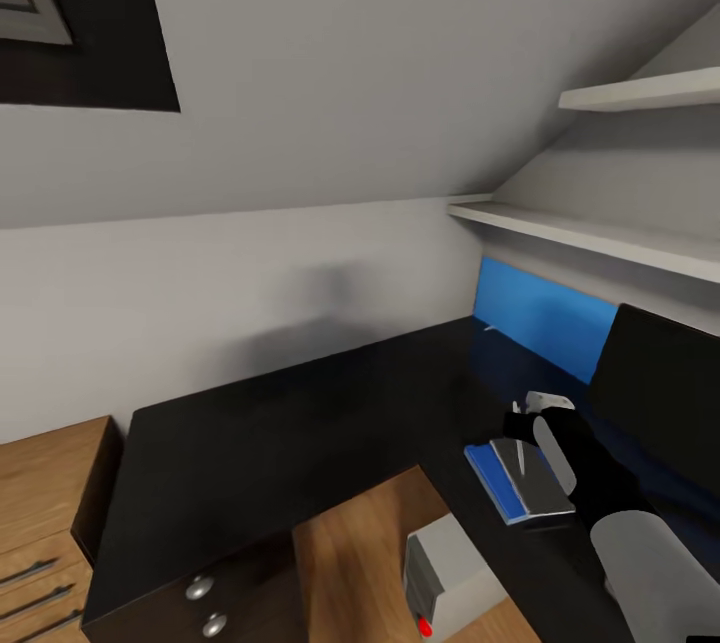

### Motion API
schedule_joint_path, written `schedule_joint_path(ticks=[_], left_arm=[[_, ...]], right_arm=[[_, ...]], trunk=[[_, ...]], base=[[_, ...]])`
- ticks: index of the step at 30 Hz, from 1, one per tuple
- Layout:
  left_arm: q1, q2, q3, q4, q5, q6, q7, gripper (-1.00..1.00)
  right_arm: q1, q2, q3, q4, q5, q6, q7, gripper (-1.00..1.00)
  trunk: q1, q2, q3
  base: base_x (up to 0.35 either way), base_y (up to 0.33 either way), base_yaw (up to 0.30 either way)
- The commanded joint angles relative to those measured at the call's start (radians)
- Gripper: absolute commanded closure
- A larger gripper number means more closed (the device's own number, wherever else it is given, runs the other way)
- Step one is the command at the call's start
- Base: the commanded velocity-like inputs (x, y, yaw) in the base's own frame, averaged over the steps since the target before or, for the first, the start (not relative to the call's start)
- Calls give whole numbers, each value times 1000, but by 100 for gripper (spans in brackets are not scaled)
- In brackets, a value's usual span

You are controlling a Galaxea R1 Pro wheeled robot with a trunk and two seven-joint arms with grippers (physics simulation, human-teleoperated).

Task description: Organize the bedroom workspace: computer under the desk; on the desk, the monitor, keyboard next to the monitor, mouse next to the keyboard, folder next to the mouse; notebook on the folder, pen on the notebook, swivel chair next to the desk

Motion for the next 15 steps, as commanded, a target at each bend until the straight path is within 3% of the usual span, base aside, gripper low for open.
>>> schedule_joint_path(ticks=[1,15], left_arm=[[-1,1,-5,-2,3,4,8,-100],[-1,1,-5,-2,3,4,9,-100]], right_arm=[[0,0,0,-1,-11,3,-8,100],[-1,1,2,11,-9,4,-9,100]], trunk=[[1,-2,-2],[1,-2,-2]], base=[[81,-75,0],[18,-17,0]])
